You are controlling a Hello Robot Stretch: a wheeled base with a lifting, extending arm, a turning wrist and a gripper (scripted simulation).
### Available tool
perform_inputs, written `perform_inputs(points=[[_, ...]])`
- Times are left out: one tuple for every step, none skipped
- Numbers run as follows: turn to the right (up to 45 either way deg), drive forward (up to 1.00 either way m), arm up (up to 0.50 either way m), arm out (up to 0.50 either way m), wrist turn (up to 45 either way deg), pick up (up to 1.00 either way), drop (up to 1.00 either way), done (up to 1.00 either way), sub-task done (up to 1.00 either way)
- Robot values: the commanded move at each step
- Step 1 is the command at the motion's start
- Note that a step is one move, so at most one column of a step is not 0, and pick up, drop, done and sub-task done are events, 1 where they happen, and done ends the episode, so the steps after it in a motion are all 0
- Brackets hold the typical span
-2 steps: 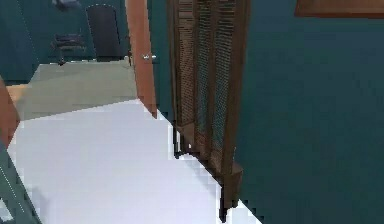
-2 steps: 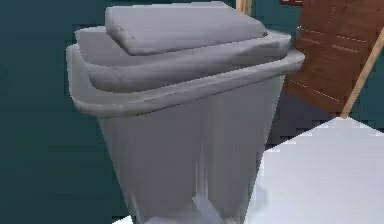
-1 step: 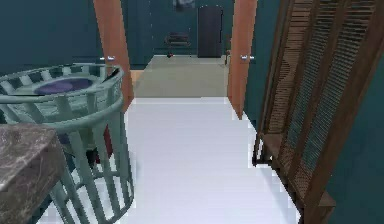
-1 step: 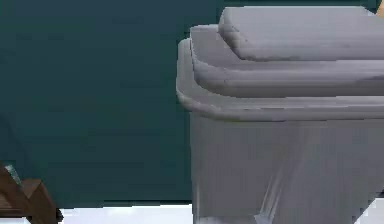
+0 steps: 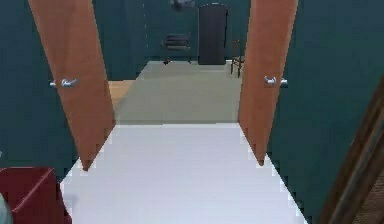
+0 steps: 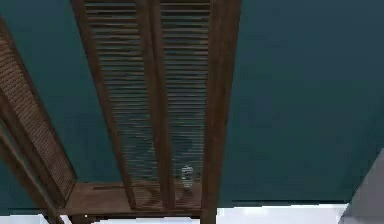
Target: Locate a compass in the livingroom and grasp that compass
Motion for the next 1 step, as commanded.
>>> perform_inputs(points=[[0.0, 0.65, 0.0, 0.0, 0.0, 0.0, 0.0, 0.0, 0.0]])
